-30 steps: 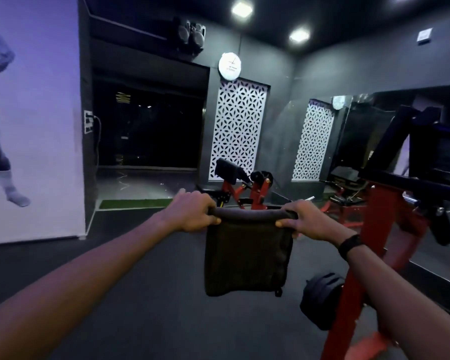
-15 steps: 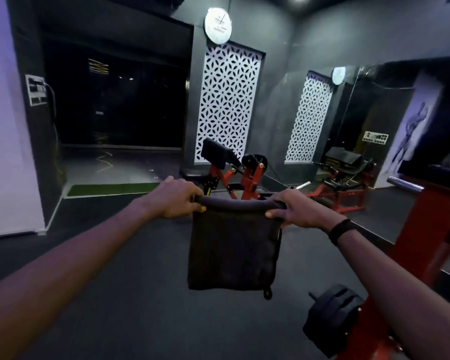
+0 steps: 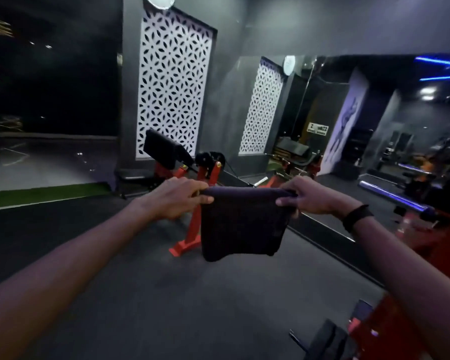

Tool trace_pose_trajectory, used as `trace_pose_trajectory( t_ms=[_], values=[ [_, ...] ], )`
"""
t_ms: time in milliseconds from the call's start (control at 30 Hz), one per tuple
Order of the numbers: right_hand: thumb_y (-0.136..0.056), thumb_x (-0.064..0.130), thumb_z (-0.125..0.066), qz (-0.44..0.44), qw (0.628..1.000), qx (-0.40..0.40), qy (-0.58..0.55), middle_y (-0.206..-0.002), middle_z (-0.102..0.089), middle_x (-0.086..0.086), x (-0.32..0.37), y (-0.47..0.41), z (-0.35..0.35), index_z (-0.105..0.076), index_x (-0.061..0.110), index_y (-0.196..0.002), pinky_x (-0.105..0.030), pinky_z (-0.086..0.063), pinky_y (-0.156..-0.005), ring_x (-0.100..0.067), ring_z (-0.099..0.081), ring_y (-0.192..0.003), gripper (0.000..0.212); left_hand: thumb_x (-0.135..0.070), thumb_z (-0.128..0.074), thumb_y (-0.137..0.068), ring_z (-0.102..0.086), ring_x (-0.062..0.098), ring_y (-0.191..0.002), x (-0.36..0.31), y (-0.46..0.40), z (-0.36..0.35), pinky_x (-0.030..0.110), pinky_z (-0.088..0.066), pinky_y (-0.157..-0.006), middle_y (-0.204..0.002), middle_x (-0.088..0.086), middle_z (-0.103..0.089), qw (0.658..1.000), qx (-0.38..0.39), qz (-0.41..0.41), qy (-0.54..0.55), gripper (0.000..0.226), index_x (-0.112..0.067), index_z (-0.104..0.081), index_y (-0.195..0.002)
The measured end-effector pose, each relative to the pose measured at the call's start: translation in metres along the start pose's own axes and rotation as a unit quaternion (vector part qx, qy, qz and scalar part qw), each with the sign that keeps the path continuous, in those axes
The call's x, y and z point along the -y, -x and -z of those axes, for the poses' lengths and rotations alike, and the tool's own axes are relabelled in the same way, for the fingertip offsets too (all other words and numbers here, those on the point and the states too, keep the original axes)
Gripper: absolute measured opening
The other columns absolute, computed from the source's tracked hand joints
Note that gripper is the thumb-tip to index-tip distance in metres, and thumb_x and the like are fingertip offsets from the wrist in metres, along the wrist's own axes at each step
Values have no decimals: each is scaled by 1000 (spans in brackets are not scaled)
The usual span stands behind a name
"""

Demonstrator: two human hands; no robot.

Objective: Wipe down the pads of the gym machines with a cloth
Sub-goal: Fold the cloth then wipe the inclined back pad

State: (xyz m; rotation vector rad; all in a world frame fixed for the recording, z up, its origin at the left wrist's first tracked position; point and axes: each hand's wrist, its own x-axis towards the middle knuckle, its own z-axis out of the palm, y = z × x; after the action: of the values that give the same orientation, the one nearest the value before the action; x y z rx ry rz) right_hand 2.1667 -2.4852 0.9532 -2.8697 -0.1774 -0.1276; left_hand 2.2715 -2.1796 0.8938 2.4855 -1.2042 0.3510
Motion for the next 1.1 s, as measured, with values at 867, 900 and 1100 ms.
trace_pose_trajectory(
  t_ms=[867,900,1100],
  values=[
    [-95,11,-67,-96,994,-46,-11,-70,-65,-1,-377,-356,67,-68,-2,-89,-30,-55,-62,-13,-65,-60,15,-51,-49,-100,-63,18,-86,147,-545,-166,38,-49,-81,-85,-7,-65,995,51,-79,-16,30,-24,-62,-95],
    [-95,11,-67,-100,994,-41,-13,-72,-66,-3,-391,-366,65,-68,-1,-88,-33,-56,-63,-14,-67,-59,14,-52,-49,-100,-63,17,-84,153,-561,-176,39,-50,-83,-83,-8,-65,995,55,-81,-4,31,-24,-62,-94],
    [-94,8,-68,-127,991,-35,15,-69,-61,3,-492,-438,65,-63,9,-74,-28,-53,-61,-18,-65,-64,21,-52,-50,-99,-62,13,-86,179,-692,-239,39,-48,-83,-81,-14,-62,990,93,-108,23,26,-37,-56,-79]
  ],
)
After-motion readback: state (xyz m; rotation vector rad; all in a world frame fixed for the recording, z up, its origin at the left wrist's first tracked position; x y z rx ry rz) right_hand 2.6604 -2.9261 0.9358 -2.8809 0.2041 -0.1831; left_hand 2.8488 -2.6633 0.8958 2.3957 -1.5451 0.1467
